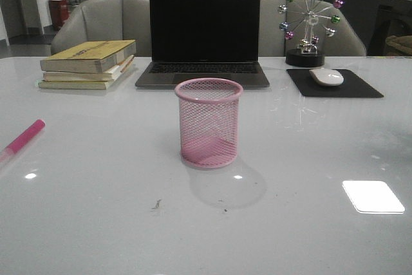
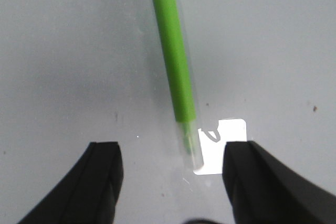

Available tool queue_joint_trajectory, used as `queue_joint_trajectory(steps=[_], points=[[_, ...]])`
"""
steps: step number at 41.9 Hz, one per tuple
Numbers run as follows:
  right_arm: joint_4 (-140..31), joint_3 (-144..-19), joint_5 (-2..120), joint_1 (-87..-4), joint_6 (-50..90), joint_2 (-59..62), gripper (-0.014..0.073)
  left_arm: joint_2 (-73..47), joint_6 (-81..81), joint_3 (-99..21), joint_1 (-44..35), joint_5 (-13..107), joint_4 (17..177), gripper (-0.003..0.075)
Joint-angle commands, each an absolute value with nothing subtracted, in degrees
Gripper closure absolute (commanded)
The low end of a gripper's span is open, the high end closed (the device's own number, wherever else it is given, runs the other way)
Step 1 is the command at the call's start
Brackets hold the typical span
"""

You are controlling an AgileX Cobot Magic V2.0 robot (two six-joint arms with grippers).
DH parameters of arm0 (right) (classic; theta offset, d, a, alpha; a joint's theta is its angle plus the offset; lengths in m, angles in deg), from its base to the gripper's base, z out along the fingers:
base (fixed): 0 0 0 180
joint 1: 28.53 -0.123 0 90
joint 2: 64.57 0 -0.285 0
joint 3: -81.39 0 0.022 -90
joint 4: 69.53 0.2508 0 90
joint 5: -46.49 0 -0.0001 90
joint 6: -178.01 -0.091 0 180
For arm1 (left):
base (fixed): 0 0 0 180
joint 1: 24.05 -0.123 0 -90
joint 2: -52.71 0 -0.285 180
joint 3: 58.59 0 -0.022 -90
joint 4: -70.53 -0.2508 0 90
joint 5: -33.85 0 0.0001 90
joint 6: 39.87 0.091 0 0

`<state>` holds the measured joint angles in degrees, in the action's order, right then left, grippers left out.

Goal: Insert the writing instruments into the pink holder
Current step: 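Grasp the lime-green marker upright with the right gripper, then lift the green marker and carry it over the pink holder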

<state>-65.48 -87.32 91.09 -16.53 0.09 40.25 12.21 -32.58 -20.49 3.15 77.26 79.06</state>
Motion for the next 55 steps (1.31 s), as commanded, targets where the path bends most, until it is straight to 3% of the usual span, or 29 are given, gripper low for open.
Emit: queue_joint_trajectory(steps=[1, 20, 38, 49, 55], points=[[-65.05, -91.85, 88.41, -16.13, 1.06, 41.22, 0.0076, 11.74, -32.49, -22.02, 3.62, 72.82, 80.05, 0.0342], [-65.05, -102.82, 89.80, -16.13, 3.78, 53.21, 0.0076, 11.74, -32.49, -22.02, 3.62, 72.82, 80.05, 0.0414], [-65.05, -104.51, 90.70, -16.13, 3.78, 57.23, 0.0080, 11.74, -32.49, -22.02, 3.62, 72.82, 80.05, 0.0498], [-65.05, -104.51, 90.64, -16.13, 3.78, 57.23, 0.0342, 11.74, -32.49, -22.02, 3.62, 72.82, 80.05, 0.0540], [-65.05, -104.51, 91.26, -16.13, 3.78, 56.95, 0.0412, 11.74, -32.49, -22.02, 3.62, 72.82, 80.05, 0.0549]])
